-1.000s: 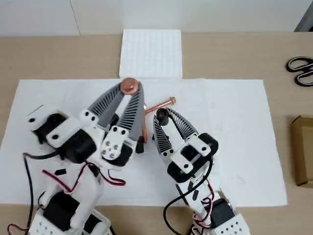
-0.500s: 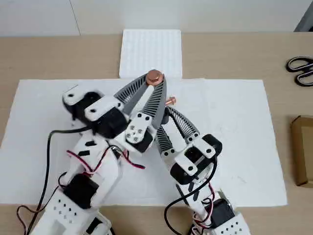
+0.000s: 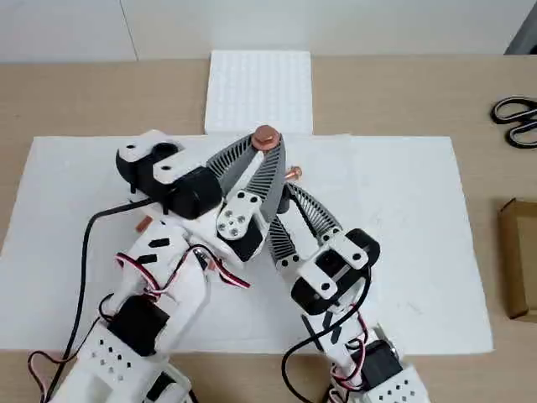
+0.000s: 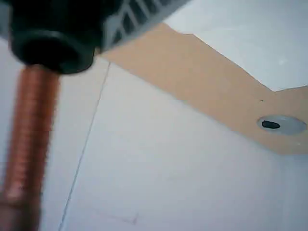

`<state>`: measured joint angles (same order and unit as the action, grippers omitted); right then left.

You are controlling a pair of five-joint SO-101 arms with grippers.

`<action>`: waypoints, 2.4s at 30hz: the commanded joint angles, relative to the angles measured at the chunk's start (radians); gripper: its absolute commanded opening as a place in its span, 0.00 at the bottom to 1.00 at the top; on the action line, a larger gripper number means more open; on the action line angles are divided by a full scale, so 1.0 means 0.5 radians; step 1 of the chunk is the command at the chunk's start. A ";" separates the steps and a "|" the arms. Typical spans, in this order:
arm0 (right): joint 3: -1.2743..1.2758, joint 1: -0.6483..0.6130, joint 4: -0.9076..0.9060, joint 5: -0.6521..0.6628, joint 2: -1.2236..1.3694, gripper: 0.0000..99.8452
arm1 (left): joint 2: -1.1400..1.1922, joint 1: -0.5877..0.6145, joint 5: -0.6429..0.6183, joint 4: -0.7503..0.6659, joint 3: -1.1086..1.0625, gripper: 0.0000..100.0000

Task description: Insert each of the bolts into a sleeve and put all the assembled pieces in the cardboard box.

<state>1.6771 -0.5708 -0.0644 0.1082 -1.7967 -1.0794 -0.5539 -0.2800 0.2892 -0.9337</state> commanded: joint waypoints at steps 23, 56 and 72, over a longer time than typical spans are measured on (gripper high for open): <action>0.012 0.005 0.011 -0.012 -0.032 0.00 | 0.003 -0.021 0.080 0.789 0.305 0.12; -0.009 0.051 0.014 0.178 -0.035 0.00 | -0.819 1.062 0.368 0.813 0.198 0.00; -0.749 1.364 -0.953 -0.608 -0.035 0.00 | -1.455 1.059 0.454 0.841 -0.517 0.00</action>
<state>1.3794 0.0522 -0.4833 -0.1741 -1.7983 -1.8036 -0.0261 -0.0514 0.7112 -1.1899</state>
